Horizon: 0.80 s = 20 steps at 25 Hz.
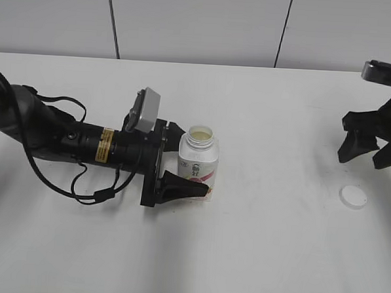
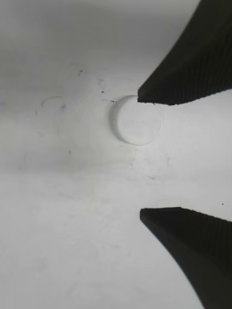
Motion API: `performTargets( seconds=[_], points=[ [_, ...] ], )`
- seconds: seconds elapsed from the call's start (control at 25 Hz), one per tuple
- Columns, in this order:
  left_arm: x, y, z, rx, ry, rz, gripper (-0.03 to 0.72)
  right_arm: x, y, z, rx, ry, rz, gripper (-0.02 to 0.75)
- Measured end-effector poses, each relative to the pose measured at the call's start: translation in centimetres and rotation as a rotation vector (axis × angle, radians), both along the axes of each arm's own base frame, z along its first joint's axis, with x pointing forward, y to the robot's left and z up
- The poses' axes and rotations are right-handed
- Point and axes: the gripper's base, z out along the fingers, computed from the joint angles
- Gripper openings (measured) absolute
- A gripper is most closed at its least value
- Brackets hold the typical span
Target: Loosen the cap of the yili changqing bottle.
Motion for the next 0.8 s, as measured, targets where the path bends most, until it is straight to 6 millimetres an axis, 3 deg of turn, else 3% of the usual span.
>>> performTargets(
  seconds=[0.48, 0.8],
  points=[
    [-0.3, 0.2, 6.4, 0.018, -0.025, -0.054, 0.589, -1.7, 0.3, 7.1, 0.045, -0.205, -0.018, 0.525],
    [-1.1, 0.4, 12.3, 0.025, 0.025, -0.025, 0.589, -3.4, 0.4, 9.8, 0.057, -0.243, 0.001, 0.525]
  ],
)
